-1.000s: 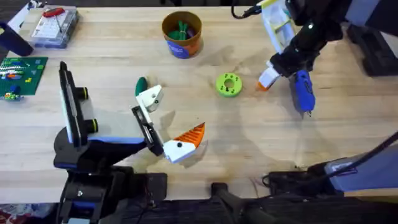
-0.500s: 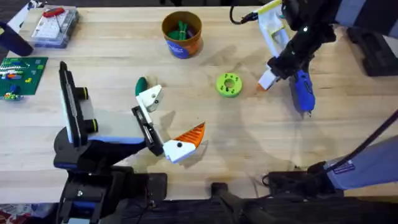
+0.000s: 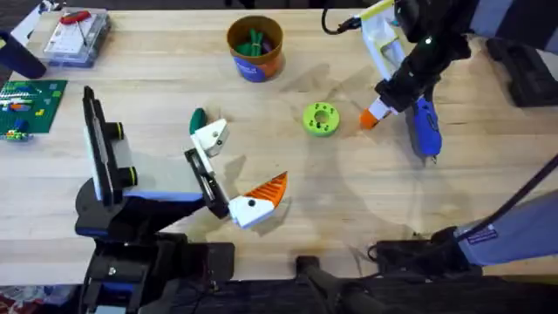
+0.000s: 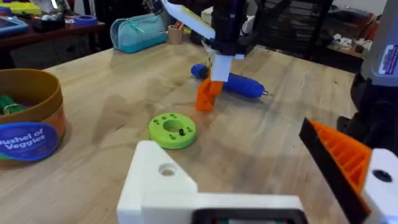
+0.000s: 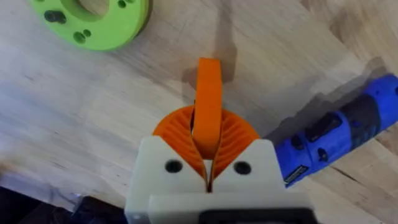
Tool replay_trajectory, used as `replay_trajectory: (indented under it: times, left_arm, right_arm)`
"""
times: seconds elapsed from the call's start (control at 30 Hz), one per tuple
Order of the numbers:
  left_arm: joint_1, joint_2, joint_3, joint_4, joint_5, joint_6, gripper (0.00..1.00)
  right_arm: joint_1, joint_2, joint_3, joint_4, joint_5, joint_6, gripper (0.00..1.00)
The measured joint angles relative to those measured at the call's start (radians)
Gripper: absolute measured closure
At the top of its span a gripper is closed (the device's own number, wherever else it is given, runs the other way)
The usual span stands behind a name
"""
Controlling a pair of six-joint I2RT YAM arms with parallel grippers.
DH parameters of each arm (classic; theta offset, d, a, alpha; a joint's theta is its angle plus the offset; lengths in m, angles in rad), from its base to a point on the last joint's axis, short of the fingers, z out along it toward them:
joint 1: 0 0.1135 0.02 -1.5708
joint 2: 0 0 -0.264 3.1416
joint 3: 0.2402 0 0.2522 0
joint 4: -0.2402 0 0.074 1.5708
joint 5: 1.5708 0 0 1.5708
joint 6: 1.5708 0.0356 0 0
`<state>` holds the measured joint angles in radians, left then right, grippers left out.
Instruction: Pick up the gripper from the table and insert it into the empty holder that is missing its gripper. Then pick up a screw, insert it into the mounting hole, and use the screwdriver to tighten it. Finally, clean up the table by picking up the vegetable and placing it into the bucket.
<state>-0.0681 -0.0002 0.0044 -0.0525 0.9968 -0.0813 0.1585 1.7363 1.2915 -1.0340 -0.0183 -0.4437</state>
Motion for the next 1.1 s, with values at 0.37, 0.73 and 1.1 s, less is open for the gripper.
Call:
replay_trajectory:
  times: [0.37,0.73,1.1]
  left_arm:
    - [0.0,0.0,0.0,0.0,-0.006,0.0,0.011]
    - [0.0,0.0,0.0,0.0,-0.006,0.0,0.011]
    - [0.0,0.0,0.0,0.0,-0.006,0.0,0.011]
  right_arm:
    - [0.026,0.003,0.07,-0.111,-0.006,0.015,0.993]
    - [0.036,-0.093,0.409,-0.138,-0.006,0.144,0.993]
    - [0.038,-0.153,0.434,-0.119,-0.008,0.232,0.993]
